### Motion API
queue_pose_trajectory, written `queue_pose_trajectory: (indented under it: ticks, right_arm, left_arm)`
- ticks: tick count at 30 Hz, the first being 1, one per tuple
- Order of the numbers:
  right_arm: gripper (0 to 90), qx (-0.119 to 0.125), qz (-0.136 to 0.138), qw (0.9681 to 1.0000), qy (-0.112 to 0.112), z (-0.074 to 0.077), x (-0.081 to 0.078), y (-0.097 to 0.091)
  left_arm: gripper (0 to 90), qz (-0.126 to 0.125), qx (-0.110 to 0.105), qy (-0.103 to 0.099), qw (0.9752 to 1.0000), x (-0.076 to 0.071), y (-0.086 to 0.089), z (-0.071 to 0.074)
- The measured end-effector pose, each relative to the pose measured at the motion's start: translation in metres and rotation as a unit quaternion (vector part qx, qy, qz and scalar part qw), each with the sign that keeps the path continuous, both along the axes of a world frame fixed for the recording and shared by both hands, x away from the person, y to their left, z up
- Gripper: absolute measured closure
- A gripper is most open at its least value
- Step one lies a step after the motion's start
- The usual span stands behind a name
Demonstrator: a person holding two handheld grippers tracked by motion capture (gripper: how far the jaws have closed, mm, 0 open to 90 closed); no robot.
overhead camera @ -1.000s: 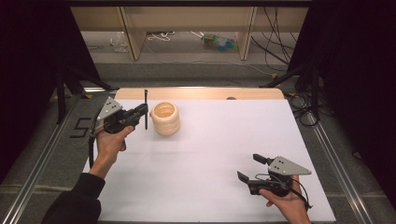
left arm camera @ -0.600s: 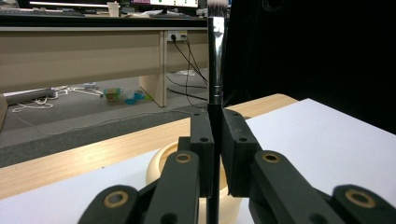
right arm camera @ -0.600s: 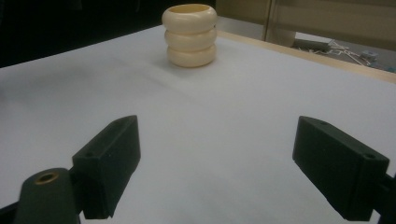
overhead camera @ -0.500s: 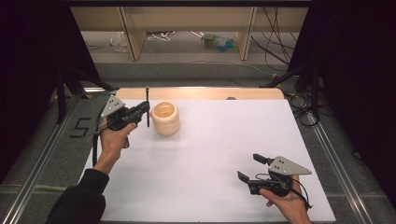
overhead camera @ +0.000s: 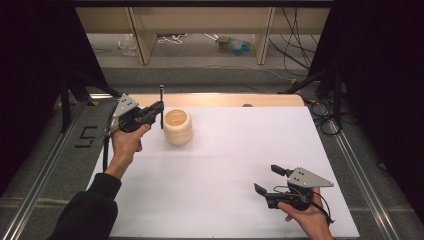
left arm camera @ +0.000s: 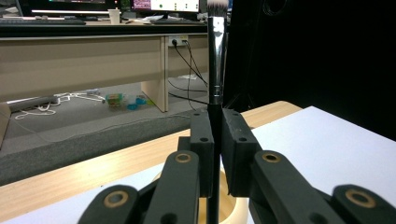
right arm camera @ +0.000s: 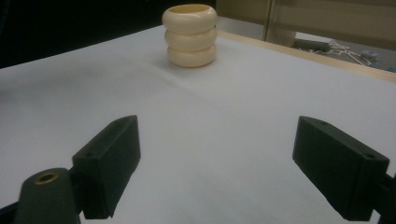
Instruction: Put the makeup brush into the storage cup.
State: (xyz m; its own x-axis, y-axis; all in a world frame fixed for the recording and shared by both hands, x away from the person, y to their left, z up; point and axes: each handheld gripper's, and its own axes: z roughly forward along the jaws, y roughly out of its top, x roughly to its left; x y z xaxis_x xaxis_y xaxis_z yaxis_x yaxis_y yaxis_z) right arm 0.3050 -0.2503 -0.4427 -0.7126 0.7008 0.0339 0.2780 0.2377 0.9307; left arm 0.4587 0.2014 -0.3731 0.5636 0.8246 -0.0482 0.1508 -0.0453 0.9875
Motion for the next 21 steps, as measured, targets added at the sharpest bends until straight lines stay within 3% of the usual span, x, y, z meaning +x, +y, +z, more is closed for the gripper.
queue_pose_trajectory:
  ticks: [13,15,21]
  right_arm:
    - [16.2,0.014,0.005,0.9999,0.003,-0.001,0.000,0.001]
    - [16.2,0.010,0.005,0.9999,-0.010,-0.001,0.001,0.001]
    - [16.2,0.002,0.001,1.0000,-0.008,0.000,0.001,-0.001]
  left_arm:
    - [83.5,-0.002,0.005,-0.010,0.9999,0.011,-0.015,0.002]
    - [83.4,0.008,-0.008,0.004,0.9999,0.011,-0.019,0.001]
    - [83.4,0.014,-0.009,0.002,0.9999,0.017,-0.021,-0.002]
